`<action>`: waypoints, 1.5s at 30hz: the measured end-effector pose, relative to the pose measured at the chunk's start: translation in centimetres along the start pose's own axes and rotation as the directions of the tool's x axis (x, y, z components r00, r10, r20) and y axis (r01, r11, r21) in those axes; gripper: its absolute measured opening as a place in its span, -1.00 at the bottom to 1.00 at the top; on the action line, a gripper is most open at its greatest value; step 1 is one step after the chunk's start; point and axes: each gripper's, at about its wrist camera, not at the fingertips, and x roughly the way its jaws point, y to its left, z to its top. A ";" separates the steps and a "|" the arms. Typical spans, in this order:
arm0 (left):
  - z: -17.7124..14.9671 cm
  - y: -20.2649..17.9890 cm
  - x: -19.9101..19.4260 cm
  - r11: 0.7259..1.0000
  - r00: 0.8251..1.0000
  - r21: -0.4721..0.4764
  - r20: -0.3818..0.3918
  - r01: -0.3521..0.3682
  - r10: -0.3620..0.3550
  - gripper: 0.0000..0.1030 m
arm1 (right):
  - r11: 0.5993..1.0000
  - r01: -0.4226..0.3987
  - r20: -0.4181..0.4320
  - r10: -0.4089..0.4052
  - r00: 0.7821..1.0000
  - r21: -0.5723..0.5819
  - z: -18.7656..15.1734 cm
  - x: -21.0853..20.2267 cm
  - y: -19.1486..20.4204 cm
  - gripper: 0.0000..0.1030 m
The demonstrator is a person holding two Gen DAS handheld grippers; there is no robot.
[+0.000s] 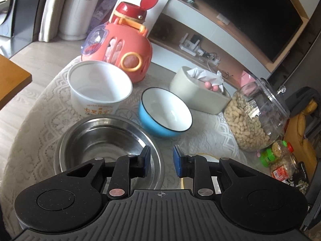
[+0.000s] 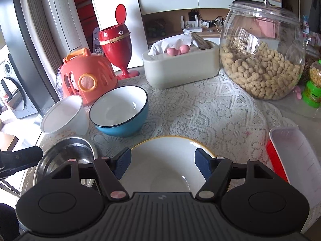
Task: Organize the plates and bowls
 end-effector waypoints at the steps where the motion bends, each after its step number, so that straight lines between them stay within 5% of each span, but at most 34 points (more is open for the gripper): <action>1: 0.1 -0.2 0.6 1.000 1.000 0.001 -0.010 0.001 -0.001 -0.46 | 1.000 0.000 0.002 0.000 1.000 0.003 0.0 0.0 -0.1 0.37; 11: 4.6 -1.3 7.7 0.996 0.992 0.076 -0.118 0.054 -0.045 -0.46 | 0.991 0.132 -0.040 -0.133 0.990 -0.015 0.6 1.0 -1.3 0.50; 19: 12.7 -1.0 13.2 0.965 0.988 0.256 -0.127 -0.052 0.087 -0.46 | 0.996 0.052 -0.076 -0.058 0.995 -0.070 5.5 2.1 0.1 0.50; 24: 12.5 0.4 15.7 0.961 0.986 0.275 -0.155 -0.022 0.066 -0.46 | 0.999 0.030 -0.129 -0.031 0.991 -0.010 9.2 5.5 1.1 0.50; 30: 12.1 2.2 18.0 0.966 0.976 0.256 -0.197 -0.038 0.091 -0.46 | 0.999 0.033 -0.244 -0.034 0.969 -0.007 10.7 13.1 3.6 0.12; 35: 11.9 3.1 18.9 0.978 0.974 0.209 -0.225 0.016 0.032 -0.52 | 0.997 -0.015 -0.366 0.043 0.930 0.078 9.8 18.5 4.2 0.07; 38: 11.9 3.0 19.0 0.980 0.973 0.193 -0.229 0.045 0.001 -0.38 | 0.986 -0.070 -0.416 0.128 0.900 0.151 9.1 19.9 3.9 -0.15; 45: 11.5 2.4 18.4 0.984 0.970 0.167 -0.244 0.058 -0.016 -0.36 | 0.991 -0.095 -0.375 0.124 0.919 0.096 9.9 18.2 3.3 -0.28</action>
